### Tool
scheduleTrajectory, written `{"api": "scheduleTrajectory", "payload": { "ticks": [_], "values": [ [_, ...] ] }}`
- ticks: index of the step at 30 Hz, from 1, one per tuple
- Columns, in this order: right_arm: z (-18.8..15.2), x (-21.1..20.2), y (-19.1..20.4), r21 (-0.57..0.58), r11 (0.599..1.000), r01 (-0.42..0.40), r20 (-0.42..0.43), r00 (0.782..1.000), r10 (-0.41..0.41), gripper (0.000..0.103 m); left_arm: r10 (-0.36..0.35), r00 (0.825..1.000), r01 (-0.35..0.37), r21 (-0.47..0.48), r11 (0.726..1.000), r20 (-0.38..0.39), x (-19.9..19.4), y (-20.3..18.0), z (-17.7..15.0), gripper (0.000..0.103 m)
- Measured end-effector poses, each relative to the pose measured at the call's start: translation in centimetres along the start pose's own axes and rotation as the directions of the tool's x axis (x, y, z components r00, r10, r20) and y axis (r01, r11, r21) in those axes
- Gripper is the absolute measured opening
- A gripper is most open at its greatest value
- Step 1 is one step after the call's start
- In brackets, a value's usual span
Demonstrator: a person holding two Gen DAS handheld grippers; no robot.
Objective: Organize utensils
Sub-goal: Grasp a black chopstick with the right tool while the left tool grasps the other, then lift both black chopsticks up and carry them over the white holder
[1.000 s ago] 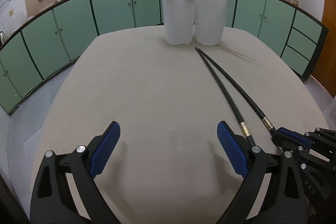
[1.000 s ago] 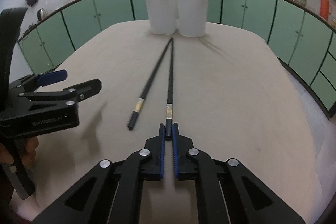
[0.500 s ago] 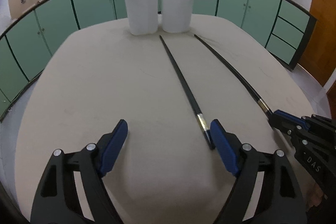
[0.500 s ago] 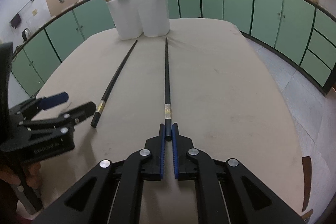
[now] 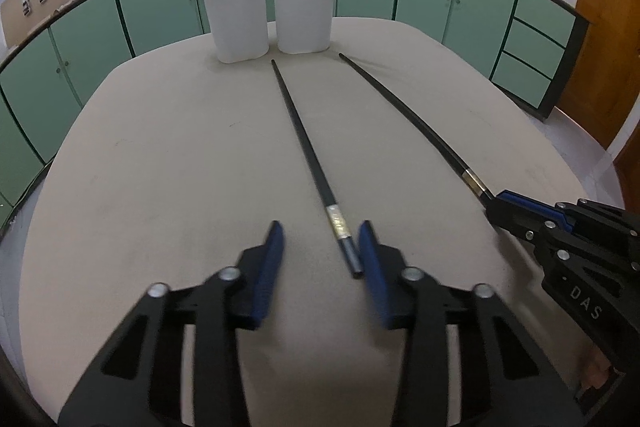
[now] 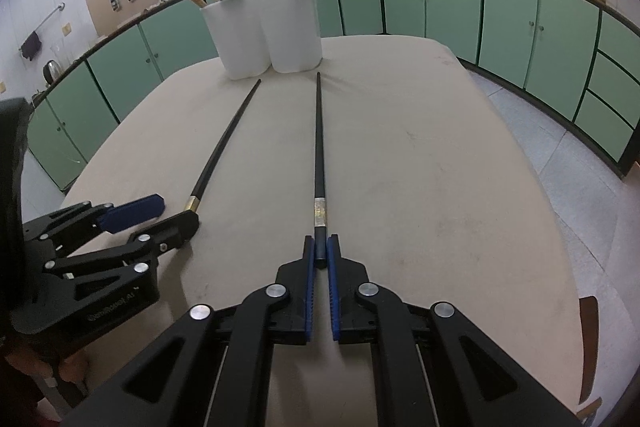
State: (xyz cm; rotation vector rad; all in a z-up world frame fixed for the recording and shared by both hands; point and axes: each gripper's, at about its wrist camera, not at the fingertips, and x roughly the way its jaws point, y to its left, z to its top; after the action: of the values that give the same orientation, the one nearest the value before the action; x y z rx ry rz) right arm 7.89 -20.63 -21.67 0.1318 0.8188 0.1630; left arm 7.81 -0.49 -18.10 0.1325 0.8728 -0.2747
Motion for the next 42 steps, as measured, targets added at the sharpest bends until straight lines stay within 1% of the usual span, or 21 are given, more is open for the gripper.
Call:
{"api": "scheduleTrajectory", "payload": {
  "ticks": [2, 3, 5, 7, 10, 13, 17, 21, 23, 28, 33, 36, 42],
  "values": [
    [0.0, 0.0, 0.0, 0.0, 1.0, -0.001, 0.001, 1.0, 0.001, 0.006, -0.002, 1.0, 0.002, 0.002, 1.0, 0.002, 0.0, 0.1, 0.0, 0.022],
    [0.0, 0.0, 0.0, 0.0, 1.0, 0.0, 0.001, 1.0, 0.0, 0.006, -0.001, 1.0, 0.001, 0.003, 1.0, 0.003, -0.1, 0.2, -0.1, 0.02],
    [0.0, 0.0, 0.0, 0.0, 1.0, 0.0, 0.002, 1.0, 0.0, 0.006, -0.001, 1.0, 0.001, 0.001, 1.0, 0.004, -0.2, 0.3, -0.1, 0.013],
    [0.0, 0.0, 0.0, -0.005, 1.0, 0.001, 0.004, 1.0, -0.001, 0.006, -0.005, 1.0, 0.005, -0.003, 1.0, 0.004, -0.3, 0.4, -0.2, 0.009],
    [0.0, 0.0, 0.0, -0.01, 1.0, 0.001, 0.005, 1.0, -0.001, 0.006, -0.01, 1.0, 0.01, -0.015, 1.0, 0.005, -0.5, 0.6, -0.1, 0.008],
    [0.3, -0.4, -0.1, -0.012, 1.0, 0.0, 0.016, 1.0, 0.0, 0.006, -0.002, 1.0, 0.002, -0.01, 1.0, 0.021, -1.2, 0.7, 0.2, 0.007],
    [1.1, -1.8, 0.0, -0.032, 0.999, 0.003, 0.057, 0.998, -0.002, 0.006, 0.015, 0.998, -0.015, -0.001, 1.0, 0.061, -3.0, 1.1, 0.7, 0.007],
    [2.0, -3.3, 0.2, -0.056, 0.998, 0.004, 0.102, 0.995, 0.002, 0.006, 0.03, 0.992, -0.029, -0.004, 1.0, 0.12, -5.3, 1.6, 2.0, 0.006],
    [2.6, -4.3, 0.2, -0.062, 0.998, -0.002, 0.129, 0.992, 0.01, 0.006, 0.033, 0.988, -0.033, -0.004, 0.999, 0.148, -6.2, 1.6, 2.5, 0.006],
    [4.2, -6.3, 0.3, -0.078, 0.997, -0.01, 0.184, 0.983, 0.024, 0.006, 0.035, 0.972, -0.035, -0.004, 0.999, 0.233, -9.4, 1.7, 4.3, 0.006],
    [5.7, -8.1, 0.4, -0.088, 0.996, -0.029, 0.234, 0.971, 0.049, 0.006, 0.036, 0.955, -0.035, -0.009, 0.999, 0.293, -11.6, 1.6, 5.7, 0.006],
    [6.5, -8.9, 0.5, -0.093, 0.995, -0.041, 0.256, 0.965, 0.063, 0.006, 0.036, 0.947, -0.034, -0.012, 0.999, 0.321, -12.7, 1.5, 6.4, 0.006],
    [7.6, -10.1, 1.0, -0.107, 0.993, -0.055, 0.288, 0.954, 0.084, 0.006, 0.034, 0.937, -0.032, -0.012, 0.999, 0.347, -13.7, 1.7, 7.2, 0.006]
  ]
}}
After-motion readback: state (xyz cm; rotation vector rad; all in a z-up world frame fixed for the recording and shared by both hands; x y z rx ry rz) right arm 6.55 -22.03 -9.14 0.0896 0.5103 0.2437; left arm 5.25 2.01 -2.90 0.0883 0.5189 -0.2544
